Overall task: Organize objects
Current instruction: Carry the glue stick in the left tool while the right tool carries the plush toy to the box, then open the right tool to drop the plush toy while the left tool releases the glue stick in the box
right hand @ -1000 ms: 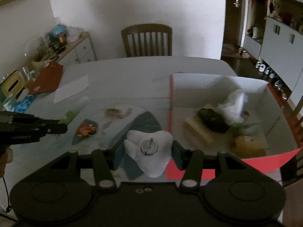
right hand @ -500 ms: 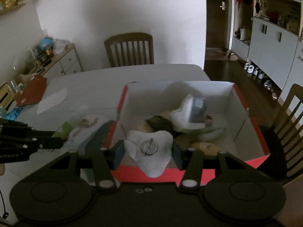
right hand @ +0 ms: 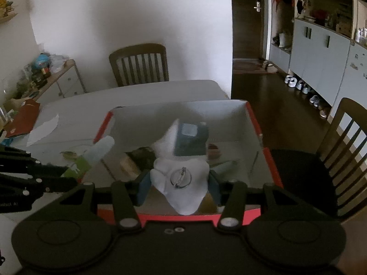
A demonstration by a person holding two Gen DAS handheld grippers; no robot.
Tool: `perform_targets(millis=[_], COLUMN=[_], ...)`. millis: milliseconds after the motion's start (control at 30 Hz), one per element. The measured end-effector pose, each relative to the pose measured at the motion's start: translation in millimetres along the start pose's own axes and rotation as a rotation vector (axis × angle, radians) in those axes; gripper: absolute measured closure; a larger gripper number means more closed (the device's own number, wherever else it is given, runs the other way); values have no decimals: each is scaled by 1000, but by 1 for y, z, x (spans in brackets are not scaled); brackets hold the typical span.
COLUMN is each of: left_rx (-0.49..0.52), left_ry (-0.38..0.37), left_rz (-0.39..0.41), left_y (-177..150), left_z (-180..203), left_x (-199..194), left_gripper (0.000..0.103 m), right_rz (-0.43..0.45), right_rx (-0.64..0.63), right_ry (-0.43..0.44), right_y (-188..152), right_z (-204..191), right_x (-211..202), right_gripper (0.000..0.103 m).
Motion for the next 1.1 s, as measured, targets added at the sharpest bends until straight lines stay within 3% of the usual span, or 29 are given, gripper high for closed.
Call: perform_targets(millis=[367, 600, 867, 1100], left_rx=[137, 206, 232, 184], left_ry=[-48, -34, -43, -43], left_rz=[-79, -153, -226, -287], left_y=[22, 21, 13, 7], left_z=[33, 38, 46, 43], left_x=[63, 98, 124, 137], left_gripper=[87, 87, 87, 87], right_rz=[-38, -73, -127, -138], right_rx=[-14, -48, -86, -139], right_ry=[-34, -36, -46, -33], right_y=[2, -2, -11, -13], right_z=[37, 43, 43, 33], right_x=[35, 59, 82, 85], right_gripper=[51, 51, 49, 45])
Point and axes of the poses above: each gripper's, at about its wrist camera, not at the fingertips, and x roughly the way its jaws point, z to its right, y to its top, the point moved 3 cm from there along x, roughly the way its jaws point, and after that the axes turned 10 degrees about z, right-handed, at the moved point
